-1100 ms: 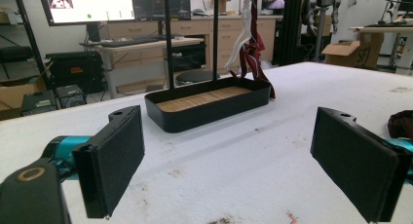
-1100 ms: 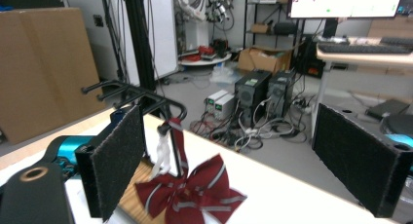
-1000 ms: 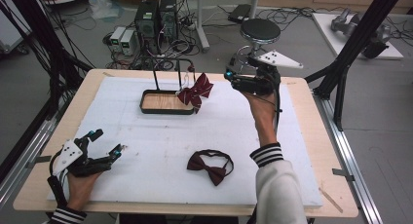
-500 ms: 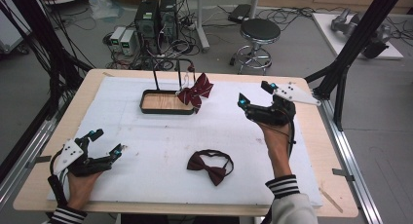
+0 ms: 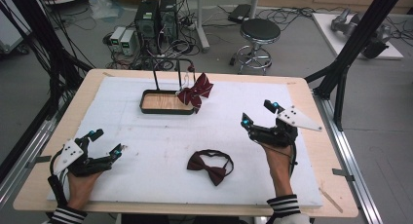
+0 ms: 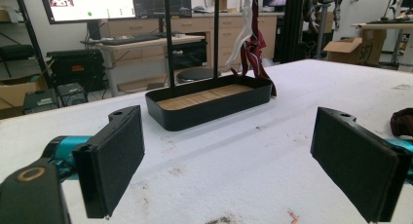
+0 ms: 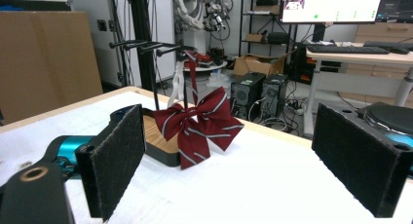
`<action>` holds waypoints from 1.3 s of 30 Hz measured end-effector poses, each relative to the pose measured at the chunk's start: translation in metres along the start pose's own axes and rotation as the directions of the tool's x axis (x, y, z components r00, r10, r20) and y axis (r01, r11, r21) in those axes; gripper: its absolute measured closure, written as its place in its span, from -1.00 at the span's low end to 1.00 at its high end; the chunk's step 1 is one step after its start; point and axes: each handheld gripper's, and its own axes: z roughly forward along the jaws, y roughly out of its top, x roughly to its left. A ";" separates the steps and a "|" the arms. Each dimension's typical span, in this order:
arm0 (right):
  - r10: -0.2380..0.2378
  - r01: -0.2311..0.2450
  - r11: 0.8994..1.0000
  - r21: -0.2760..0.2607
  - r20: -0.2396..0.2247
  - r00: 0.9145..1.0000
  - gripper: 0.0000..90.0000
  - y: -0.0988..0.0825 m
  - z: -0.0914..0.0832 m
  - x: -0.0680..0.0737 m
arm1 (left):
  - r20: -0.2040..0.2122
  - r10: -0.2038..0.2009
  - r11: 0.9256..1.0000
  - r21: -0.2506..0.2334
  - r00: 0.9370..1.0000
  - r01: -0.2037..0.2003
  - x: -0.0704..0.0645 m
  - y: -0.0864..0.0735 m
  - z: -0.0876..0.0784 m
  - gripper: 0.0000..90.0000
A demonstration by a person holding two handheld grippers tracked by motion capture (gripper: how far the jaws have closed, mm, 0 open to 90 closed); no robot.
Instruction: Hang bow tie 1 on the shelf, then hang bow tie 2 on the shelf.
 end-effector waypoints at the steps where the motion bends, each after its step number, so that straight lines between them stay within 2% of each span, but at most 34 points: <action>1: -0.007 0.007 1.000 0.014 0.000 1.000 -0.74 -0.004 0.000 0.000 | -0.001 0.000 1.000 -0.001 1.000 0.000 0.000 0.000 0.000 -0.72; 14: 0.003 -0.003 1.000 0.004 -0.004 1.000 -0.74 -0.006 -0.001 0.000 | -0.006 0.000 1.000 -0.006 1.000 0.000 0.000 0.000 -0.001 -0.72; 22: 0.002 -0.002 1.000 0.023 -0.011 1.000 -0.74 -0.006 -0.002 -0.001 | -0.006 -0.001 1.000 -0.007 1.000 0.001 0.000 0.000 -0.001 -0.72; 28: 0.006 -0.004 0.999 0.042 -0.038 0.999 -0.74 -0.006 0.000 -0.002 | -0.007 -0.002 1.000 -0.006 1.000 0.002 0.000 0.000 -0.001 -0.72; 29: 0.014 -0.011 0.999 0.051 -0.043 0.999 -0.74 -0.006 0.000 -0.001 | -0.006 -0.002 1.000 -0.005 1.000 0.002 0.000 0.000 -0.001 -0.72; 30: 0.014 -0.009 0.997 0.075 -0.070 0.997 -0.74 -0.006 0.002 0.000 | -0.005 -0.003 1.000 -0.007 1.000 0.003 0.000 0.000 -0.001 -0.72; 36: -0.040 0.062 0.987 0.148 -0.148 0.988 -0.75 -0.003 0.005 0.009 | 0.001 -0.016 1.000 -0.003 1.000 0.016 0.001 0.000 0.000 -0.72; 38: -0.046 0.071 0.986 0.154 -0.160 0.986 -0.75 -0.003 0.005 0.011 | 0.000 -0.014 1.000 -0.003 1.000 0.014 0.001 0.000 0.000 -0.72; 39: -0.052 0.087 0.981 0.175 -0.192 0.980 -0.74 -0.003 0.006 0.015 | 0.000 -0.014 1.000 -0.003 1.000 0.014 0.001 0.000 0.000 -0.72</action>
